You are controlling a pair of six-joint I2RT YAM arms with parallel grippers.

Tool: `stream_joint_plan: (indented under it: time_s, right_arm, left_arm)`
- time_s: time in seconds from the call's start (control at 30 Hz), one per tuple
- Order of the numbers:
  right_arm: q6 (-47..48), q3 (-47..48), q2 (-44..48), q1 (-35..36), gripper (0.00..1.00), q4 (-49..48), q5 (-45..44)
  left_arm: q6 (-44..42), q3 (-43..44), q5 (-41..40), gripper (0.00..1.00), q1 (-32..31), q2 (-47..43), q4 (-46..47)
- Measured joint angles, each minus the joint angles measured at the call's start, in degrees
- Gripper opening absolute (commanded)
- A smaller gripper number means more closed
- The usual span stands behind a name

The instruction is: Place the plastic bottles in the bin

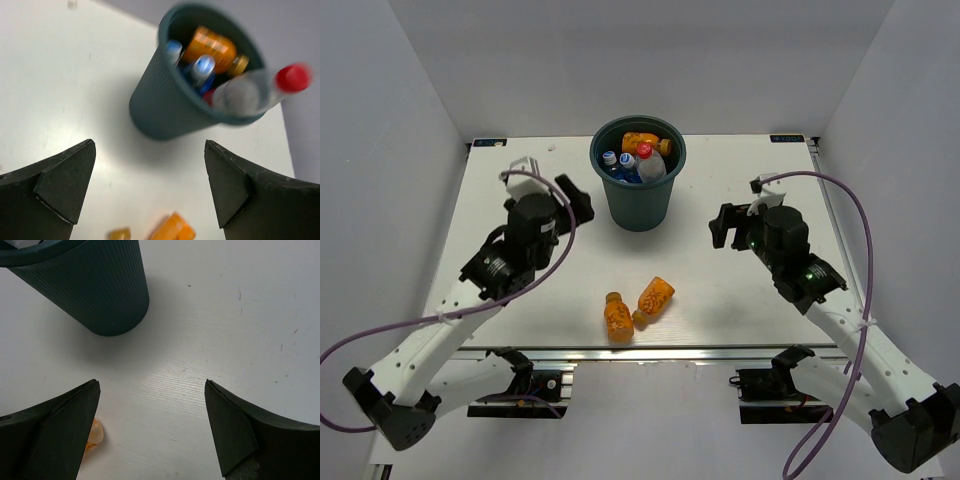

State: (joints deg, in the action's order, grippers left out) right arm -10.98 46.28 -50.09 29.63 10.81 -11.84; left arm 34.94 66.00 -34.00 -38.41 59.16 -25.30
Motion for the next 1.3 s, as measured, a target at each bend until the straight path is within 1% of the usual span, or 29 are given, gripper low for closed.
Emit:
stream_joint_plan:
  time_s: [0.1, 0.17, 0.27, 0.4, 0.53, 0.7, 0.83, 0.9, 0.93, 0.97, 1.0, 1.07, 1.1, 1.2, 1.3]
  right_arm:
    - [-2.1, 0.0, -1.0, 0.0, 0.89, 0.0, -0.9]
    - [-3.8, 0.0, -1.4, 0.0, 0.89, 0.1, -2.4]
    - [-6.1, -0.8, -1.4, 0.0, 0.89, 0.2, -4.9]
    - [-8.4, -2.7, -1.4, 0.0, 0.89, 1.4, -8.6]
    - [-9.6, -3.8, -1.4, 0.0, 0.89, 2.7, -10.8]
    - [-10.3, -4.1, -1.4, 0.0, 0.89, 2.9, -11.9]
    - [-10.8, -4.5, -1.5, 0.0, 0.89, 2.9, -12.1]
    - [-11.0, -5.0, -1.5, 0.0, 0.89, 3.0, -12.2]
    - [-11.1, -5.0, -1.6, 0.0, 0.89, 3.2, -12.2]
    - [-11.1, -5.0, -1.6, 0.0, 0.89, 3.2, -12.3]
    - [-11.1, -5.0, -1.6, 0.0, 0.89, 3.2, -12.3]
    - [-11.1, -5.0, -1.6, 0.0, 0.89, 3.2, -12.3]
    - [-11.1, -5.0, -1.6, 0.0, 0.89, 3.2, -12.4]
    - [-11.1, -5.0, -1.8, 0.0, 0.89, 3.2, -12.4]
    - [-10.4, -5.0, -1.9, 0.0, 0.89, 3.2, -11.9]
  left_arm:
    - [6.8, -6.3, 2.7, 0.98, 0.0, -3.7, -5.9]
    - [9.7, -10.0, 6.9, 0.98, 0.0, -3.4, -8.3]
    - [12.1, -16.2, 14.3, 0.98, 0.0, -0.4, -9.5]
    - [13.8, -24.3, 24.0, 0.98, 0.0, 3.2, -7.8]
    - [14.6, -27.7, 31.1, 0.98, -0.2, 6.2, -4.4]
    - [15.4, -30.9, 36.3, 0.98, -1.1, 9.1, 1.8]
    - [16.0, -32.9, 38.2, 0.97, -1.6, 13.0, 4.3]
    - [16.2, -33.1, 38.8, 0.9, -1.7, 13.9, 5.3]
    - [16.4, -33.3, 39.0, 0.83, -1.8, 13.9, 6.1]
    - [16.4, -33.4, 39.1, 0.74, -1.9, 13.9, 6.5]
    - [16.5, -33.7, 39.3, 0.58, -2.0, 13.9, 7.1]
    - [16.6, -34.0, 39.6, 0.45, -2.0, 14.0, 8.1]
    - [16.4, -33.9, 39.6, 0.32, -2.1, 14.1, 8.3]
    - [16.0, -33.1, 38.8, 0.27, -2.1, 14.3, 7.3]
    - [15.5, -30.0, 34.7, 0.27, -2.1, 13.6, 3.1]
